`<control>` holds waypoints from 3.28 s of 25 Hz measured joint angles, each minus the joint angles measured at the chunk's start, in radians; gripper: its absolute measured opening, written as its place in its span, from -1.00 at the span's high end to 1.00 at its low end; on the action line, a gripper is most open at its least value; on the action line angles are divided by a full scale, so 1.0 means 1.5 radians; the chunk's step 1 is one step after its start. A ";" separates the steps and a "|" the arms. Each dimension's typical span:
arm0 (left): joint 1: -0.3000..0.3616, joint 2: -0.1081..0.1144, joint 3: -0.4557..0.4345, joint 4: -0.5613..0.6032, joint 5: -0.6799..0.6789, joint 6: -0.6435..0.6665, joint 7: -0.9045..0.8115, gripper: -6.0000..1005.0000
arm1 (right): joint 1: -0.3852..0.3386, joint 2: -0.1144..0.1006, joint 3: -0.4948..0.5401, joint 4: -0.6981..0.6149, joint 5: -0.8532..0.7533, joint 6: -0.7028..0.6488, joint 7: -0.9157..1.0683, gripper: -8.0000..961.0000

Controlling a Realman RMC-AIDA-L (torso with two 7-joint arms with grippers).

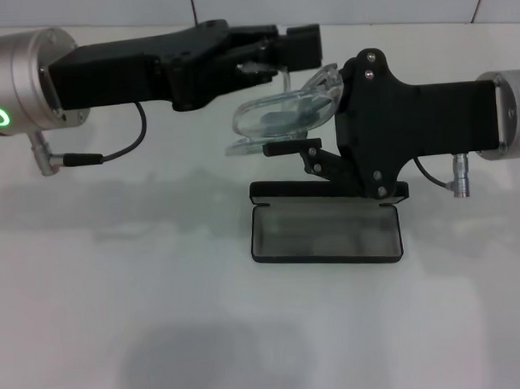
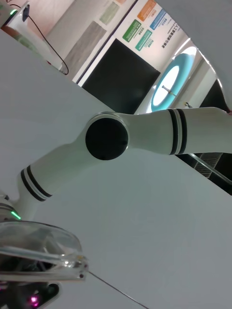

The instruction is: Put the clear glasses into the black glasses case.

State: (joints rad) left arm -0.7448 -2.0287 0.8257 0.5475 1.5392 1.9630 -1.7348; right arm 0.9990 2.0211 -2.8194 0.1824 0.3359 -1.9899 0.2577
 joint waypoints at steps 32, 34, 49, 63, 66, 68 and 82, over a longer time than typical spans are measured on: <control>0.267 0.017 -0.222 -0.002 0.038 -0.090 0.319 0.74 | 0.237 0.001 -0.003 0.186 -0.368 -0.069 0.723 0.75; 0.269 0.015 -0.222 -0.003 0.040 -0.095 0.325 0.74 | 0.251 0.001 -0.003 0.184 -0.383 -0.064 0.738 0.75; 0.320 0.018 -0.255 0.002 0.036 -0.103 0.334 0.74 | 0.412 0.005 -0.001 -0.080 -0.742 0.238 1.098 0.75; 0.328 0.019 -0.265 0.002 0.039 -0.130 0.336 0.74 | 0.473 0.004 0.000 -0.282 -0.905 0.398 1.266 0.75; 0.331 0.020 -0.265 0.002 0.039 -0.134 0.338 0.74 | 0.473 0.005 0.009 -0.331 -0.945 0.433 1.291 0.75; 0.336 0.021 -0.265 0.002 0.039 -0.138 0.339 0.74 | 0.469 0.004 0.027 -0.353 -0.971 0.445 1.299 0.75; 0.337 0.023 -0.265 -0.001 0.038 -0.139 0.335 0.74 | 0.202 0.005 0.522 -0.744 -1.667 0.290 1.485 0.75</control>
State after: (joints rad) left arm -0.2390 -1.9942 0.4280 0.5453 1.5963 1.7542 -1.2321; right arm 1.3026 2.0283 -2.0363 -0.9333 -2.1644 -1.5554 2.4854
